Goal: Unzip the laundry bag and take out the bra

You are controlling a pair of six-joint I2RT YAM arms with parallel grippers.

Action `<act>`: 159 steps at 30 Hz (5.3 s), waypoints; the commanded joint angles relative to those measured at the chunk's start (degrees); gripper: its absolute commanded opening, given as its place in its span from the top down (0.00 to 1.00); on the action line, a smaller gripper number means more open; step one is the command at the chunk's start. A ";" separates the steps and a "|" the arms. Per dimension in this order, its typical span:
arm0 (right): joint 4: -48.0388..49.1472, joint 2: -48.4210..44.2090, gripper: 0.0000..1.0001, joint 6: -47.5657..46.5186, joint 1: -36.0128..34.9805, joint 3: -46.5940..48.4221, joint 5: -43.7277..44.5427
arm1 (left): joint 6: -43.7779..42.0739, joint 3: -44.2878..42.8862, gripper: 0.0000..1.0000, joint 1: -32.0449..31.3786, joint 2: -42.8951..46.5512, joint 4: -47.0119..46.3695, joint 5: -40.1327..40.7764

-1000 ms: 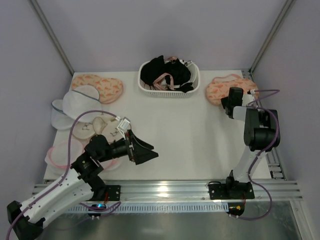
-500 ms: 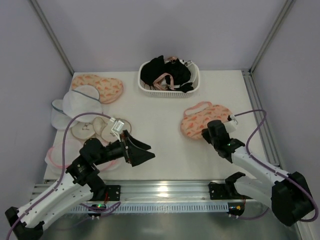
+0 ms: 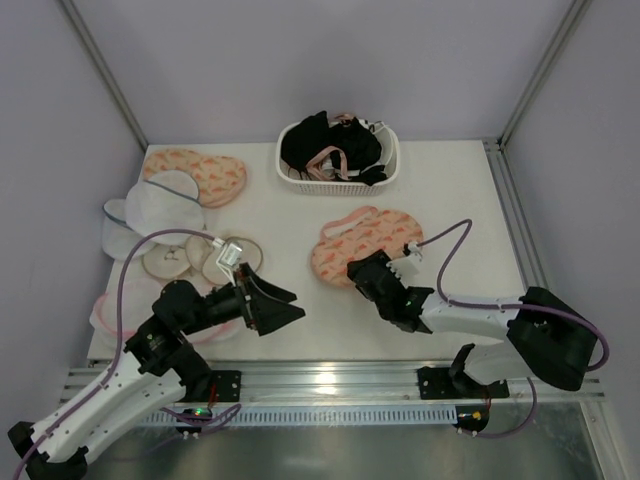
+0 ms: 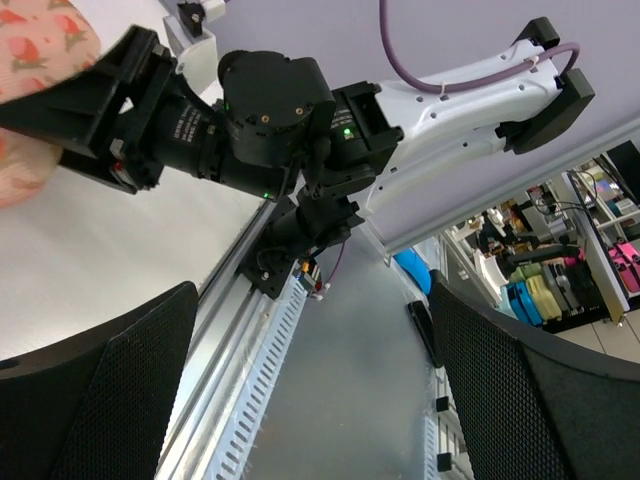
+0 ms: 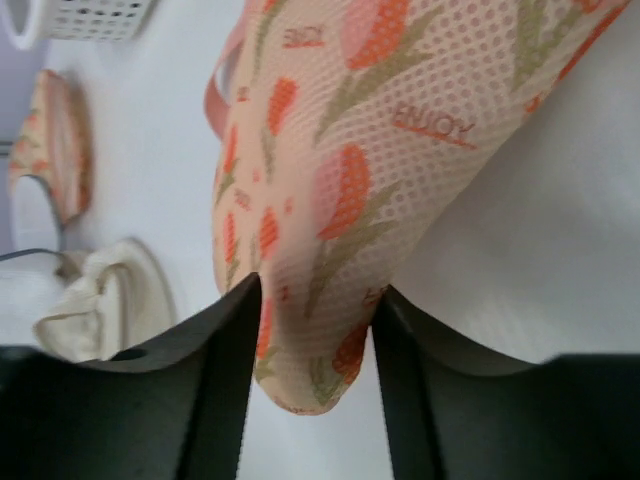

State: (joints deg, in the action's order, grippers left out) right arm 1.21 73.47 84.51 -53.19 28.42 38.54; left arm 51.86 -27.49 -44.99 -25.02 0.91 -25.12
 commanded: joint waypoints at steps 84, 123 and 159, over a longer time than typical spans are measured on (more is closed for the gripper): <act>-38.84 -44.12 0.23 -46.63 0.11 7.62 -14.28 | 31.64 -12.24 1.00 -12.75 -72.91 -35.85 49.12; -17.56 -13.80 0.47 -41.80 -8.25 6.20 -3.66 | 36.56 -7.32 1.00 -13.28 -59.27 -26.30 40.42; -49.64 -22.85 0.96 -32.65 -8.16 11.56 5.85 | 20.23 -5.73 1.00 -12.49 -57.52 -18.85 32.50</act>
State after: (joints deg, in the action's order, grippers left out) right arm -43.68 50.15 50.39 -61.54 36.01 41.63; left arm 80.23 -32.64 -58.41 -84.47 -22.70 8.10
